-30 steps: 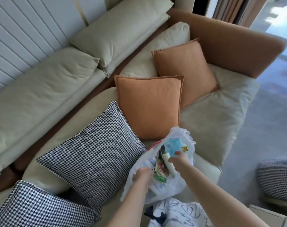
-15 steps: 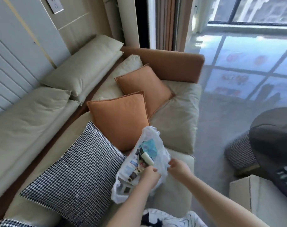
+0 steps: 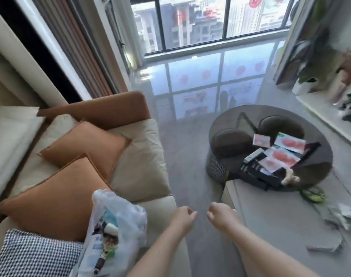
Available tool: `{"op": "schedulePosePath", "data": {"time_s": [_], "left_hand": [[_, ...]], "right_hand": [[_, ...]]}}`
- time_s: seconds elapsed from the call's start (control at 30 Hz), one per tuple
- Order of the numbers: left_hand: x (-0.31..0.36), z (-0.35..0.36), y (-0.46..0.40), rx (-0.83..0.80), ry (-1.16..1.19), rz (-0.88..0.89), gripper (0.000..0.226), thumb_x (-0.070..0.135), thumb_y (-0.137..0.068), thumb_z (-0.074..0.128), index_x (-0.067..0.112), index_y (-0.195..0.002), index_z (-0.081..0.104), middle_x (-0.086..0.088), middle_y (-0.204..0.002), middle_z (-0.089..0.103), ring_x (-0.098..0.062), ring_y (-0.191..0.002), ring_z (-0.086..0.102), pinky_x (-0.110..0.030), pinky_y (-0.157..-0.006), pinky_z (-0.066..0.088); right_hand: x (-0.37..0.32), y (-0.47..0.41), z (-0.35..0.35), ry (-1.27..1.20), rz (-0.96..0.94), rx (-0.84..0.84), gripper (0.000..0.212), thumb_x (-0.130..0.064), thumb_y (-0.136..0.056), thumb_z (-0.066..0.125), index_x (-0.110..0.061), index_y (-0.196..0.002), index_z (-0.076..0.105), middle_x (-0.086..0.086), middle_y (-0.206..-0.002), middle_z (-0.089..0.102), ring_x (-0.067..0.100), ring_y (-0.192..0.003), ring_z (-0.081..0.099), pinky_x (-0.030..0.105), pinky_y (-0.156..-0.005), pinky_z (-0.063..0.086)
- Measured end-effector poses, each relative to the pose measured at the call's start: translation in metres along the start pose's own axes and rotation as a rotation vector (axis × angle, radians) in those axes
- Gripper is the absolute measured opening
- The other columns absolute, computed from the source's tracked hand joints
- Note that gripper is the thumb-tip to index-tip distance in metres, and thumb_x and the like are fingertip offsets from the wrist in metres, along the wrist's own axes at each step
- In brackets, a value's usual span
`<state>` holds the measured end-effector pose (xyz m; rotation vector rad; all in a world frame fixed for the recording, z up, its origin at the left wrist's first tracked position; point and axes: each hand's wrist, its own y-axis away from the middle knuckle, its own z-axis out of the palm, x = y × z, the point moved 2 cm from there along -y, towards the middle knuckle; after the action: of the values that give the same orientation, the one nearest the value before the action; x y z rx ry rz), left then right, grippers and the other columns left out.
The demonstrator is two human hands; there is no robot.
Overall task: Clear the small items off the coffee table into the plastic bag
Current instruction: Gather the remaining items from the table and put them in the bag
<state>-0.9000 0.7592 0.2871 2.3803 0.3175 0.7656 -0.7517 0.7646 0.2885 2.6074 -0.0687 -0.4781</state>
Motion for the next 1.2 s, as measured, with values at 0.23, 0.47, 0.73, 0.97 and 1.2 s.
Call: {"op": "schedulePosePath", "data": {"time_s": [0.23,0.47,0.73,0.97,1.2], "left_hand": [[0.119,0.092,0.007,-0.048,-0.179,0.137,0.033,0.042,-0.089,0.049,0.021,-0.107,0.066,0.0,-0.115,0.067,-0.019,-0.111,0.06,-0.028,-0.086,0.047],[0.21,0.196,0.014,-0.177,-0.278,0.261,0.033,0.039,-0.092,0.048,0.018,-0.11,0.066,0.0,-0.115,0.067,-0.018,-0.108,0.06,-0.03,-0.088,0.05],[0.271,0.298,0.0,-0.305,-0.42,0.361,0.032,0.04,-0.093,0.046,0.021,-0.109,0.066,0.002,-0.111,0.068,-0.018,-0.1,0.063,-0.028,-0.083,0.052],[0.311,0.38,-0.057,-0.38,-0.45,0.373,0.029,0.038,-0.091,0.046,0.022,-0.103,0.066,0.001,-0.107,0.068,-0.02,-0.098,0.062,-0.026,-0.074,0.047],[0.315,0.477,-0.142,-0.389,-0.535,0.428,0.026,0.038,-0.091,0.048,0.024,-0.101,0.067,-0.001,-0.107,0.067,-0.022,-0.101,0.062,-0.028,-0.079,0.05]], "right_hand": [[0.155,0.028,-0.034,-0.147,0.202,0.048,0.027,-0.037,-0.093,0.043,-0.022,-0.109,0.06,0.001,-0.117,0.063,0.023,-0.11,0.058,0.033,-0.089,0.042],[0.296,0.066,-0.035,-0.267,0.404,0.09,0.027,-0.034,-0.093,0.044,-0.02,-0.11,0.061,0.003,-0.116,0.065,0.024,-0.109,0.059,0.031,-0.084,0.045],[0.419,0.092,-0.006,-0.49,0.679,0.089,0.018,-0.033,-0.093,0.044,-0.021,-0.093,0.058,0.005,-0.101,0.065,0.025,-0.099,0.061,0.027,-0.071,0.042],[0.502,0.064,0.025,-0.588,0.836,0.158,0.021,-0.03,-0.092,0.044,-0.019,-0.1,0.061,0.005,-0.103,0.066,0.025,-0.095,0.06,0.026,-0.067,0.04],[0.574,0.004,0.086,-0.633,0.944,0.184,0.019,-0.028,-0.091,0.046,-0.02,-0.097,0.061,0.005,-0.101,0.067,0.026,-0.093,0.059,0.028,-0.069,0.045]]}}
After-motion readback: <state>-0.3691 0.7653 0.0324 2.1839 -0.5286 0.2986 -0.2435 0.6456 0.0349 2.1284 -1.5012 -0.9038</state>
